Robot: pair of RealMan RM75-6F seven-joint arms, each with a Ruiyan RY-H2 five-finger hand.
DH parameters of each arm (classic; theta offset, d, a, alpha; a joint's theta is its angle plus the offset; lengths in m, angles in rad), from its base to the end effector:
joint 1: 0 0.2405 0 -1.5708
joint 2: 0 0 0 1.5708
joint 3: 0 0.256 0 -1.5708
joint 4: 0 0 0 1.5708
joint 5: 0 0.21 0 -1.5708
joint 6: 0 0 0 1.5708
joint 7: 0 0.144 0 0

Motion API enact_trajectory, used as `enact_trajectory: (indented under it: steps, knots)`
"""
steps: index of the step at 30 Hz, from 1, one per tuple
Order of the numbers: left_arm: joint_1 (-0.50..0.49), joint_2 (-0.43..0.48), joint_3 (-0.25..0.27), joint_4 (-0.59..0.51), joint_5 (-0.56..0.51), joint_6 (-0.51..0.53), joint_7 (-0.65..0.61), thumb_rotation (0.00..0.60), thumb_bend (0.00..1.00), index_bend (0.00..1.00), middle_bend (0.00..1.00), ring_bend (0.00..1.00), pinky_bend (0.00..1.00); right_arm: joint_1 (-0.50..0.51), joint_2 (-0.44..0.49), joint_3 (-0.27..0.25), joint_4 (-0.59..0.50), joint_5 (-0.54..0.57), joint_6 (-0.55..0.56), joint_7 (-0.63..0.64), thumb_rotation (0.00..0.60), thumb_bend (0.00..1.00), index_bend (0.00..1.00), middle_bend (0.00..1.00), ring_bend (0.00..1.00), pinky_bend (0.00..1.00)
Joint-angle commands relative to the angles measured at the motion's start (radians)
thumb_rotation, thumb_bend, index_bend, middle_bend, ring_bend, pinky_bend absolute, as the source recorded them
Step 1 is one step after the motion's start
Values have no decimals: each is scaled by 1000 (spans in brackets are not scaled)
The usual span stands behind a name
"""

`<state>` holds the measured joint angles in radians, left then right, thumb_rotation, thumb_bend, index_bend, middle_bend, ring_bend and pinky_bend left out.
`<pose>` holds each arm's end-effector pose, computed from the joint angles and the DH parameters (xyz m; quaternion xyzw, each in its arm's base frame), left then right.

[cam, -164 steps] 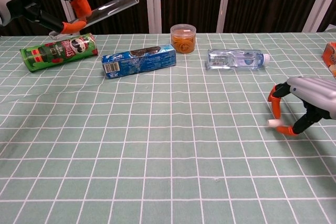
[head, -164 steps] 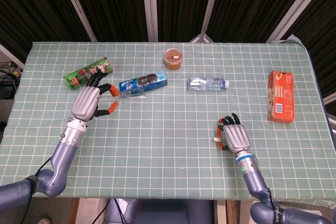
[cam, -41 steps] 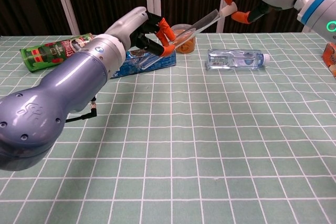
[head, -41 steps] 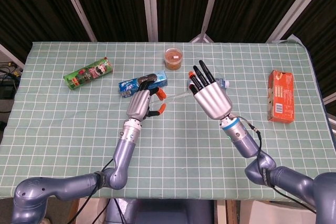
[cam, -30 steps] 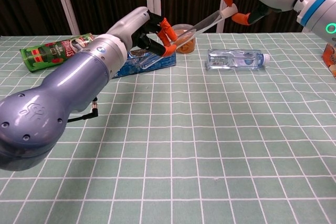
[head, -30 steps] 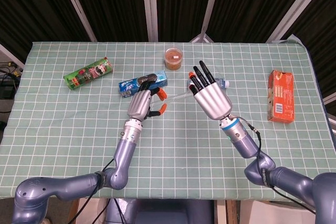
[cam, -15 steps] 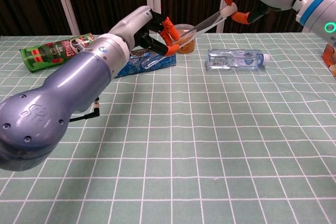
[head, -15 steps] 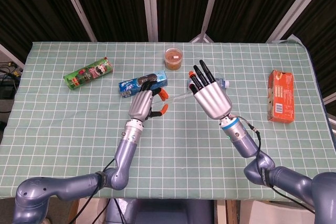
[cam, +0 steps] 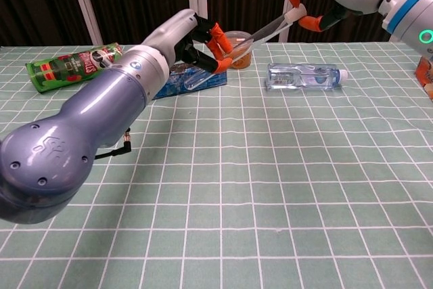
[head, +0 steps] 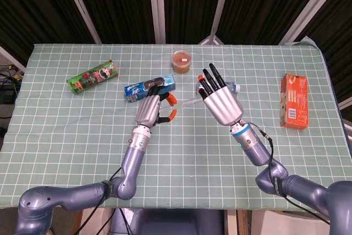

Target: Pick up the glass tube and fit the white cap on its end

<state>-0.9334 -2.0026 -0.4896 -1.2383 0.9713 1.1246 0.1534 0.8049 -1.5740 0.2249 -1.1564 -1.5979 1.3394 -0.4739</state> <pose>-0.0209 0.3716 -0.0740 -0.5448 -0.5208 -0.5591 0.3455 -0.1080 -0.3814 0.0523 0.7063 0.0164 0.4632 0.5351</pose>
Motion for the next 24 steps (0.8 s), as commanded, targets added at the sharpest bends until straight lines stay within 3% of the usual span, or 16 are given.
enact_trajectory:
  steps: [1, 24]
  knots:
    - [0, -2, 0, 0, 0, 2, 1, 600, 636, 564, 547, 131, 0, 0, 0, 0, -1, 0, 1, 0, 600, 320, 667, 285, 164, 47]
    - [-14, -26, -16, 1, -6, 13, 17, 600, 636, 564, 547, 131, 0, -7, 4, -8, -7, -6, 10, 8, 600, 321, 668, 285, 165, 47]
